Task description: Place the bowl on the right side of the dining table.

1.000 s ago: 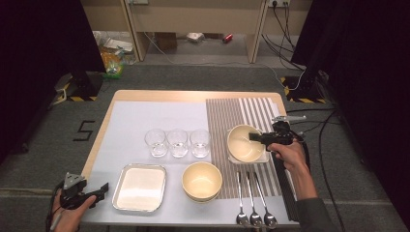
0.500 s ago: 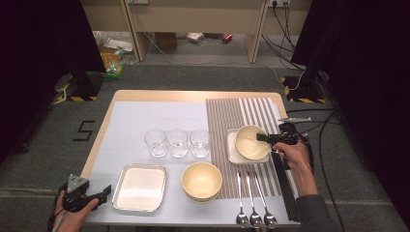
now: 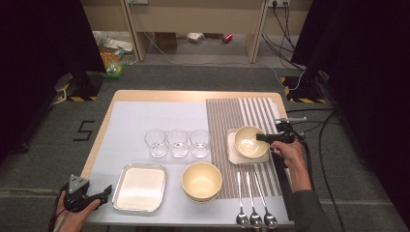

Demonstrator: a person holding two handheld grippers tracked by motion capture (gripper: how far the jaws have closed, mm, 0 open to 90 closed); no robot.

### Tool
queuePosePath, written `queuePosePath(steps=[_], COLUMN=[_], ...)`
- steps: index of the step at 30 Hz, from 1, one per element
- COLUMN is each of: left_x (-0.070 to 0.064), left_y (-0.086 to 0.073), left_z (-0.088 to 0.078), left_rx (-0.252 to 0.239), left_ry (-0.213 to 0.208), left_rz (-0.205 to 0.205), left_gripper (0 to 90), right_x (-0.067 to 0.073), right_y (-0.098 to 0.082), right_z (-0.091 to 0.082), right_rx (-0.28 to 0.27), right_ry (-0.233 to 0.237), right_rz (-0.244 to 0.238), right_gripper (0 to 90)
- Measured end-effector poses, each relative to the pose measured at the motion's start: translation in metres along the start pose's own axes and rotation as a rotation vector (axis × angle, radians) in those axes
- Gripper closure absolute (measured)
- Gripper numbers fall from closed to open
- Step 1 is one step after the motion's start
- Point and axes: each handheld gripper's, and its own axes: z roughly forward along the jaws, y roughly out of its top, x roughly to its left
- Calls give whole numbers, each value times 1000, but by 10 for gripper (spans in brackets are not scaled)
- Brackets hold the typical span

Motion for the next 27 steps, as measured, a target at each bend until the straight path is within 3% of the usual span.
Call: queuePosePath(steps=[8,12,27], left_x=[0,-1,-1], left_y=[0,0,0], left_z=[0,0,0], left_rx=[1,-1,2], left_ry=[1,6,6], left_rz=[0,-2,-3], left_gripper=[140,140,139], right_x=[1,3,6], right_y=[2,4,5], right_z=[3,4,6], right_rx=[14,29,44], right_ry=[-26,-60,-85], right_rz=[1,-1,-18], right_gripper=[812,814,820])
